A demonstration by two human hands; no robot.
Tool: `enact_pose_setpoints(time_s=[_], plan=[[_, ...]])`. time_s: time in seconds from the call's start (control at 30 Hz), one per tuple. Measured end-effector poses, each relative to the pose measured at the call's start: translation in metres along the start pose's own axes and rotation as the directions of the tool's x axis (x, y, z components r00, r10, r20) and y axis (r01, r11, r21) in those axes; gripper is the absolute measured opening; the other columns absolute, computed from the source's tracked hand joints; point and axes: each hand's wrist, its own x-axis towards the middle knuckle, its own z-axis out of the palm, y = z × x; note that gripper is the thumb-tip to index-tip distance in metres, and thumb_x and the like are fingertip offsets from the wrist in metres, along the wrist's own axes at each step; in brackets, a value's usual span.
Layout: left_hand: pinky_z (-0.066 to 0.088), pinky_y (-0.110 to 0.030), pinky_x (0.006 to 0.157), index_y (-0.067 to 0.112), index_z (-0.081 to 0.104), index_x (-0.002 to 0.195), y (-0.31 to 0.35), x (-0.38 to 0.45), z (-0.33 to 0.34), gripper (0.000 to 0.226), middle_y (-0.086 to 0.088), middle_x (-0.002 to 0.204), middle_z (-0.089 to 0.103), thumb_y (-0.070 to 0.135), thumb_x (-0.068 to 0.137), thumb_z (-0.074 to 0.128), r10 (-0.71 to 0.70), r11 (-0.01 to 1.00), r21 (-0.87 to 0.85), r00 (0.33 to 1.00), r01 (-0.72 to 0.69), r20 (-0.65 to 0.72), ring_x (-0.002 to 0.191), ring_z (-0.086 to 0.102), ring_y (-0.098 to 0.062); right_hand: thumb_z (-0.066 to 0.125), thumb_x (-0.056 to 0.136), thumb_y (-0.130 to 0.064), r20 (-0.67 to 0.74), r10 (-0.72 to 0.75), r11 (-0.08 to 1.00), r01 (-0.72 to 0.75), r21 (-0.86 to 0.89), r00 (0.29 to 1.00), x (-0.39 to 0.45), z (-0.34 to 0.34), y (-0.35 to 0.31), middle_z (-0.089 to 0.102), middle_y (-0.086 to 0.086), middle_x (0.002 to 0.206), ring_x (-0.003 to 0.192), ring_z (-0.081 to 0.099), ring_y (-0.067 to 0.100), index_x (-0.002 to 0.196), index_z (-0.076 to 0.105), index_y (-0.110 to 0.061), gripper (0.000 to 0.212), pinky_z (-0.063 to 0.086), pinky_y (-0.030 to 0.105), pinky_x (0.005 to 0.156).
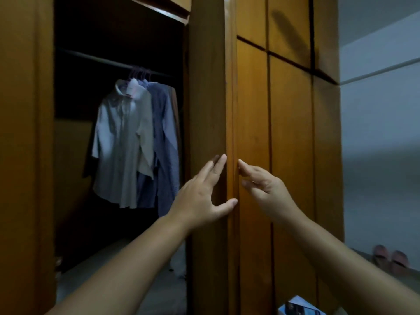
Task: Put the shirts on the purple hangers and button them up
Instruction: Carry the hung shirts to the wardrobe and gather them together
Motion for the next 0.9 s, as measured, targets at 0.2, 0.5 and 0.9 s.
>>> enact_pose_setpoints(time_s=[0.2,0.5,0.9], plan=[[0.029,-0.02,0.103,0.056,-0.016,0.137,-0.038,-0.038,-0.047,0.092,0.011,0.158,0.017,0.075,0.071,0.046,-0.039,0.997,0.061,0.995,0.045,-0.092,0.139,0.031,-0.009,0.053,0.093,-0.007,0.113,-0.136,0.983,0.12,0.135,0.984,0.017,0.055,-0.024,0.041,-0.021,0.134,0.124,0.041,-0.007,0.13,0.034,-0.05,0.06,0.041,0.019,0.102],[0.036,-0.015,0.093,0.042,-0.005,0.146,-0.104,-0.083,-0.109,0.089,0.005,0.155,0.029,0.069,0.078,0.045,-0.093,0.948,0.284,0.978,0.145,-0.187,0.125,0.033,0.001,0.058,0.091,-0.027,0.195,-0.307,0.949,0.284,0.135,0.932,0.057,0.156,-0.061,0.029,-0.014,0.146,0.132,0.025,-0.001,0.13,0.022,-0.055,0.06,0.031,0.019,0.103],[0.024,-0.032,0.107,0.036,-0.002,0.148,-0.223,-0.107,-0.165,0.084,0.001,0.149,0.035,0.069,0.08,0.034,-0.164,0.78,0.589,0.977,0.212,-0.134,0.133,0.036,-0.018,0.047,0.091,-0.052,0.261,-0.363,0.909,0.402,-0.113,0.894,0.122,0.283,-0.073,-0.008,-0.012,0.157,0.144,-0.007,0.012,0.145,0.006,-0.048,0.068,0.009,0.041,0.114]])
